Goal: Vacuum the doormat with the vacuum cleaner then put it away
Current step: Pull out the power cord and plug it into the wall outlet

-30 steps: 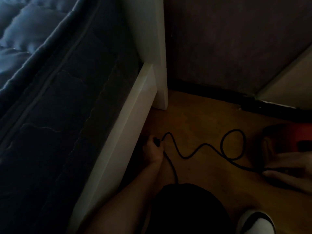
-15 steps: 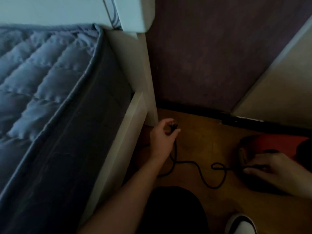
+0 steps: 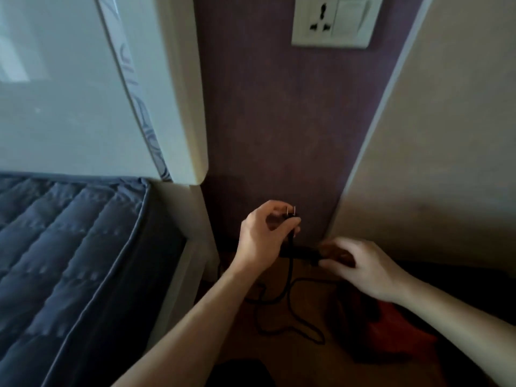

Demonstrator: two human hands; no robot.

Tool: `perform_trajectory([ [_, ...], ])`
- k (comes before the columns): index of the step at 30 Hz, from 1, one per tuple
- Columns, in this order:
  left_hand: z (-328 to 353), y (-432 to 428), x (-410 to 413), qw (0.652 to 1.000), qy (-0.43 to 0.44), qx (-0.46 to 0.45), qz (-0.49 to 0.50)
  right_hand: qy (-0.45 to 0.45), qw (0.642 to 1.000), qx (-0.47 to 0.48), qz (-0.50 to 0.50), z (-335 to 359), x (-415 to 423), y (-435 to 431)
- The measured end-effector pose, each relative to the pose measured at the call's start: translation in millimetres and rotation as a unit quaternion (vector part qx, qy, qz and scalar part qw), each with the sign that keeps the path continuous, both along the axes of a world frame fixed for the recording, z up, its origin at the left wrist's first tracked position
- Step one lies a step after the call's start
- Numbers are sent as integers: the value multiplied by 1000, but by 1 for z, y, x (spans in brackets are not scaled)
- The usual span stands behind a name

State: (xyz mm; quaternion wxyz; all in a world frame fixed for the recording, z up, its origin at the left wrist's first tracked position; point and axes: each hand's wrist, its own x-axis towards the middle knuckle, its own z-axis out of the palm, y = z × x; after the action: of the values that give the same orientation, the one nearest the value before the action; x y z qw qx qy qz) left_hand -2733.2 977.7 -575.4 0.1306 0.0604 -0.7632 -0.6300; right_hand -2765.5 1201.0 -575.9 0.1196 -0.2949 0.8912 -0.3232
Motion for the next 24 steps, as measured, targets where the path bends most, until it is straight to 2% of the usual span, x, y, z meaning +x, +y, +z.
perform_trajectory([
  [3,43,10,-6,998,26,-51,-41,-6,993,-112,-30,35,-1,-19],
  [9,116,16,-12,994,52,51,-84,-33,942,-327,-62,95,-4,-51],
  [11,132,12,-16,992,65,62,-93,-19,924,-371,-86,108,-4,-58],
  [16,166,0,-34,987,123,-15,-105,40,916,-381,-123,131,-16,-68],
  [19,183,-15,-46,980,139,-68,-127,112,928,-337,-110,148,-26,-73],
  [21,190,-29,-58,973,154,-140,-102,159,932,-306,-111,157,-37,-76],
  [22,193,-36,-64,963,182,-192,-58,184,931,-295,-115,162,-44,-78],
  [24,202,-50,-78,905,267,-326,58,229,923,-280,-129,172,-57,-83],
])
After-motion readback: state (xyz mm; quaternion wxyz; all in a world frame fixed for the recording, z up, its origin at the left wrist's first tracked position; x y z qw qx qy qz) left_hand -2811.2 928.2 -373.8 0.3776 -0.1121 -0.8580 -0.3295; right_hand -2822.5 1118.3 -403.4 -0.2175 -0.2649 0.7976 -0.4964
